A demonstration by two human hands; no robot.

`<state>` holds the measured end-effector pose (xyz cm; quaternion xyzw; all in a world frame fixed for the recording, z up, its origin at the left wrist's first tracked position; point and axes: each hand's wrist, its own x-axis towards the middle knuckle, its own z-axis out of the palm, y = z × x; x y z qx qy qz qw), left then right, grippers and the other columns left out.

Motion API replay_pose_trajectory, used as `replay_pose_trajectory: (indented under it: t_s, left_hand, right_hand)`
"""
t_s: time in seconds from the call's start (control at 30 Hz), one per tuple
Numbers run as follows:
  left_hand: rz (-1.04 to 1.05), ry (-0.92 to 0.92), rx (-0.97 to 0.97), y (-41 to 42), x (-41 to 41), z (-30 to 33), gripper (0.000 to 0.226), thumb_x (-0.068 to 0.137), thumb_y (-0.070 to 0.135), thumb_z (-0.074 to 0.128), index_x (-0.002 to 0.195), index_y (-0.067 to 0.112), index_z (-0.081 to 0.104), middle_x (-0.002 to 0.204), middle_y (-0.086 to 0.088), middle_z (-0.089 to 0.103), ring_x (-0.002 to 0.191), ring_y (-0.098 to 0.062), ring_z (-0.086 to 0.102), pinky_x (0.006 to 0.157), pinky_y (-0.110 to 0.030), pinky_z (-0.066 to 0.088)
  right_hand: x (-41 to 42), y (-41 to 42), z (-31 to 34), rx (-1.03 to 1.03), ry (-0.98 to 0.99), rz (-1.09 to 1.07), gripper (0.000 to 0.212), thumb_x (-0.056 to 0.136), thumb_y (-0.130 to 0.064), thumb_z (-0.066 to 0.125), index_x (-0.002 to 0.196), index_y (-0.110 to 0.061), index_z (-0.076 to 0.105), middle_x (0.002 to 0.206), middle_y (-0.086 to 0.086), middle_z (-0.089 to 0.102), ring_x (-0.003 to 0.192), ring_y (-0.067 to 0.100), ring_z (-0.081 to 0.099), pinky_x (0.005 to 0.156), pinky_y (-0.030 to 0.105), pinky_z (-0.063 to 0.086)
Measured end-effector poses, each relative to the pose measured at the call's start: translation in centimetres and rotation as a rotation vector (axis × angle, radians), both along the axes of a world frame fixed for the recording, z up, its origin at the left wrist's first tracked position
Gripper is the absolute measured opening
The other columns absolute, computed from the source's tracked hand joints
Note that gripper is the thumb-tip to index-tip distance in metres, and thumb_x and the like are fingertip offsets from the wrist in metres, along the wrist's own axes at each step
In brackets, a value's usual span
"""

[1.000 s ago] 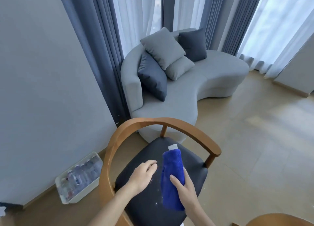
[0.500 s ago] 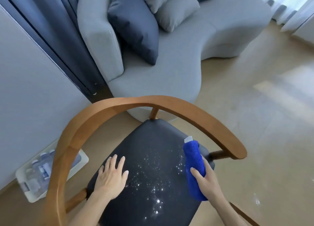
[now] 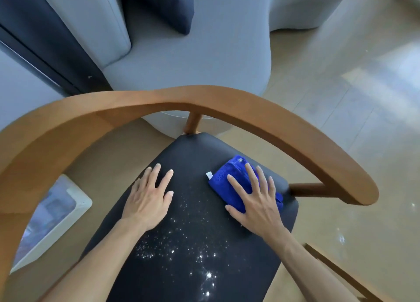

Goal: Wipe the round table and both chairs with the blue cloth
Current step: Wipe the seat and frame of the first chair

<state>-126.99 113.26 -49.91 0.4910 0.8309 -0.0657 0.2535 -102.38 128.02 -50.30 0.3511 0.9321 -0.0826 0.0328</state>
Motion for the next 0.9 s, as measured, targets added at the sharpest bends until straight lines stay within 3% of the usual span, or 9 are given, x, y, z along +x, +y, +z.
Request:
replay_pose_trajectory:
  t_s: [0.13,0.27,0.47,0.6,0.73,0.8,0.9]
  left_hand:
    - [-0.051,0.019,0.027,0.7,0.0,-1.5,0.059,0.101,0.041,0.026,0.152,0.035,-0.002,0.16,-0.004,-0.014,0.148,-0.025,-0.008,0.119,-0.045,0.008]
    - [-0.077,0.02,0.038,0.3,-0.3,-2.5,0.06,0.1,0.039,0.033,0.152,0.036,0.004,0.161,-0.005,-0.011,0.148,-0.026,-0.007,0.118,-0.048,0.015]
    - [-0.061,-0.029,0.072,0.5,-1.1,-2.6,0.057,0.1,0.035,0.037,0.151,0.04,0.013,0.161,0.0,-0.002,0.148,-0.022,-0.001,0.116,-0.045,0.024]
    - [-0.059,-0.067,0.059,0.7,-1.4,-2.3,0.057,0.1,0.032,0.036,0.151,0.04,0.013,0.161,0.0,-0.004,0.147,-0.02,-0.005,0.118,-0.044,0.019]
    - [-0.069,-0.071,0.059,0.8,-1.6,-2.2,0.056,0.1,0.034,0.037,0.151,0.04,0.013,0.161,-0.001,-0.004,0.147,-0.021,-0.004,0.116,-0.044,0.022]
    - [-0.065,-0.062,0.064,0.7,-1.6,-2.4,0.056,0.1,0.034,0.037,0.151,0.041,0.013,0.16,0.001,-0.004,0.147,-0.02,-0.004,0.115,-0.045,0.024]
    - [-0.067,-0.046,0.061,0.6,-1.6,-2.7,0.057,0.1,0.035,0.037,0.15,0.041,0.012,0.16,0.001,-0.004,0.147,-0.021,-0.004,0.115,-0.046,0.024]
  right_hand:
    - [-0.4,0.1,-1.3,-0.025,0.018,0.001,0.068,0.08,-0.061,0.055,0.141,-0.032,0.047,0.157,0.014,0.026,0.142,0.04,0.027,0.107,0.06,0.029]
    - [-0.7,-0.6,-2.2,-0.006,0.067,-0.066,0.06,0.086,-0.051,0.055,0.142,-0.03,0.046,0.155,0.012,0.032,0.139,0.037,0.033,0.104,0.05,0.034]
    - [-2.2,-4.3,-1.4,0.015,0.116,-0.191,0.054,0.079,-0.03,0.067,0.132,-0.022,0.059,0.143,0.015,0.049,0.119,0.041,0.053,0.082,0.045,0.047]
    - [-1.4,-12.8,-1.7,-0.04,0.168,-0.093,0.056,0.068,-0.022,0.07,0.124,-0.025,0.065,0.14,0.015,0.052,0.115,0.042,0.057,0.078,0.043,0.045]
    - [0.0,-22.0,-1.6,-0.212,0.264,0.066,0.027,0.084,-0.033,0.056,0.105,-0.045,0.067,0.124,0.001,0.065,0.101,0.026,0.069,0.075,0.032,0.052]
    - [0.8,-22.4,-1.4,-0.17,0.258,0.144,0.017,0.086,-0.042,0.058,0.101,-0.048,0.062,0.122,-0.003,0.067,0.093,0.021,0.071,0.071,0.029,0.055]
    - [1.2,-20.8,-1.3,-0.135,0.256,0.269,0.015,0.085,-0.036,0.063,0.098,-0.045,0.061,0.116,0.0,0.059,0.086,0.023,0.067,0.066,0.029,0.052]
